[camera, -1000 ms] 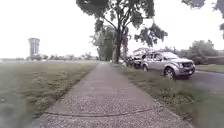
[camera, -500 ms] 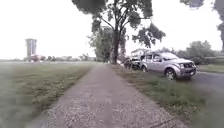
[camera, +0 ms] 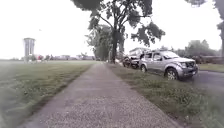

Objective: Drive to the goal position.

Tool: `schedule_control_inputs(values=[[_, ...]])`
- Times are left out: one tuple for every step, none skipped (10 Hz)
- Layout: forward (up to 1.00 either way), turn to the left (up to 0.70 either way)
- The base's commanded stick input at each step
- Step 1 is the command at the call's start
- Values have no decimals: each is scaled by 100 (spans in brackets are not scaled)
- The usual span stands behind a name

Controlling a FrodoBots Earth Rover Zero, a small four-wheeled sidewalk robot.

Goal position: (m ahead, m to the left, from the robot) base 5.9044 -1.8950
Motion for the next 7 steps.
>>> schedule_control_inputs(values=[[70, 35], [70, 13], [70, 0], [70, 0], [70, 0], [70, 0], [70, 0]])
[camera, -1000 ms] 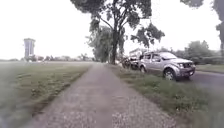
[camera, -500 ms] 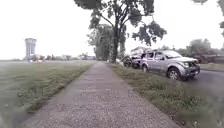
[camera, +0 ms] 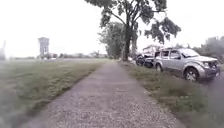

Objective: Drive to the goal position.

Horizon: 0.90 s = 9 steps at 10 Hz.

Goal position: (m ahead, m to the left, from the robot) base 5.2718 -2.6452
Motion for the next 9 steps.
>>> schedule_control_inputs(values=[[70, 0], [70, 0], [70, 0], [70, 0], [70, 0], [70, 0], [70, 0], [70, 0], [70, 0]])
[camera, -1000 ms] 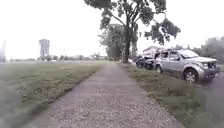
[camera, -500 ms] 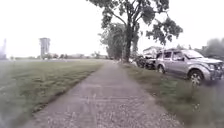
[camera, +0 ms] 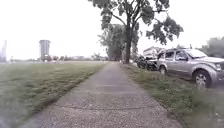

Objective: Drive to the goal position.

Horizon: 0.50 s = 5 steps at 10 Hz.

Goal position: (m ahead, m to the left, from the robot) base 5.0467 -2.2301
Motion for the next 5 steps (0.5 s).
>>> schedule_control_inputs(values=[[70, 0], [70, 0], [70, 0], [70, 0], [70, 0]])
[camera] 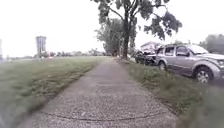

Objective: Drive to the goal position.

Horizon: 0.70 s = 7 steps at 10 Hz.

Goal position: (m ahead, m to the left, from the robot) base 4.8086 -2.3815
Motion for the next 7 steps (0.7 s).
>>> schedule_control_inputs(values=[[70, 0], [70, 0], [70, 0], [70, 0], [70, 0], [70, 0], [70, 0]])
